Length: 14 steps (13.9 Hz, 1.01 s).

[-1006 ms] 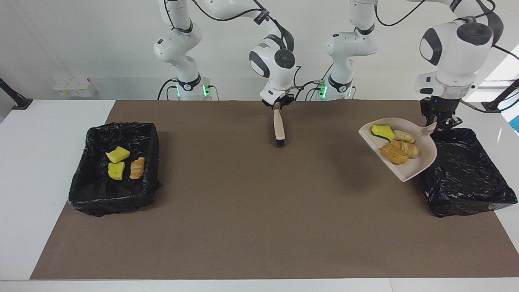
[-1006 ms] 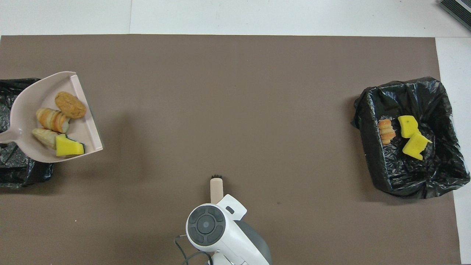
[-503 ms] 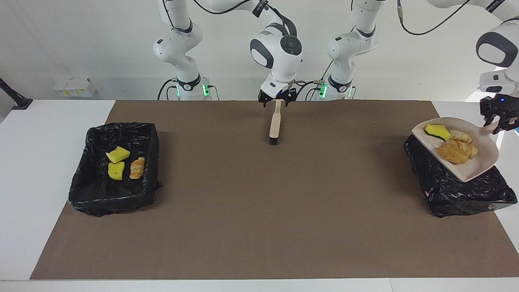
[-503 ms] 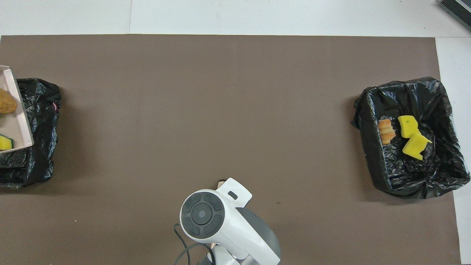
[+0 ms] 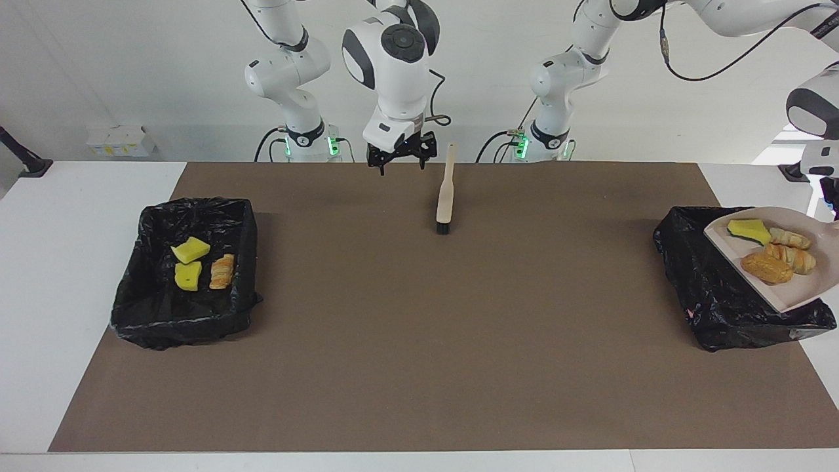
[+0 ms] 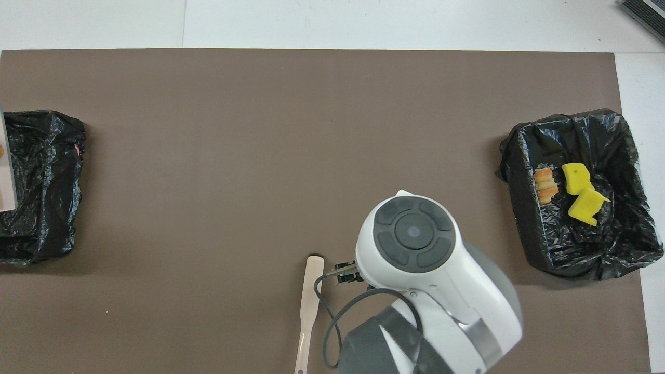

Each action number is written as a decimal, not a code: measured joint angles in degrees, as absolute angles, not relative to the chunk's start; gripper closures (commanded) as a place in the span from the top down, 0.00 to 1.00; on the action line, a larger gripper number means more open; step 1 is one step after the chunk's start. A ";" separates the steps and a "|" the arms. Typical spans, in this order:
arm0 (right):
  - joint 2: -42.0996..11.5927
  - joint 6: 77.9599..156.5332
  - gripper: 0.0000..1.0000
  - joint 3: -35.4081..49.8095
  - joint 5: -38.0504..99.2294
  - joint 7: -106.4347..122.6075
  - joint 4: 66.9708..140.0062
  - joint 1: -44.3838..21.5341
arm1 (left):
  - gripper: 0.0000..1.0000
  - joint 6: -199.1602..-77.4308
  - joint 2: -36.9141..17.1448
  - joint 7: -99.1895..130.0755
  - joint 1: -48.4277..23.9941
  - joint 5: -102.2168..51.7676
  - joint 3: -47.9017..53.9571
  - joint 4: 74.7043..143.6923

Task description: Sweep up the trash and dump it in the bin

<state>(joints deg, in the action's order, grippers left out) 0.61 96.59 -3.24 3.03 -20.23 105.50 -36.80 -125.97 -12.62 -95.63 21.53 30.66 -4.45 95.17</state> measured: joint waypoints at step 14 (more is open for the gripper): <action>0.74 93.41 1.00 -3.78 -2.21 4.30 97.67 -7.53 | 0.00 -123.39 -13.08 -84.78 19.08 67.52 -3.41 94.54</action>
<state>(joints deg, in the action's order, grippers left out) 0.74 93.41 -3.78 -2.21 4.30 97.67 -7.53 -123.39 -13.08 -84.78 19.08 67.52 -3.41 94.54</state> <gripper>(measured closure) 0.000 0.687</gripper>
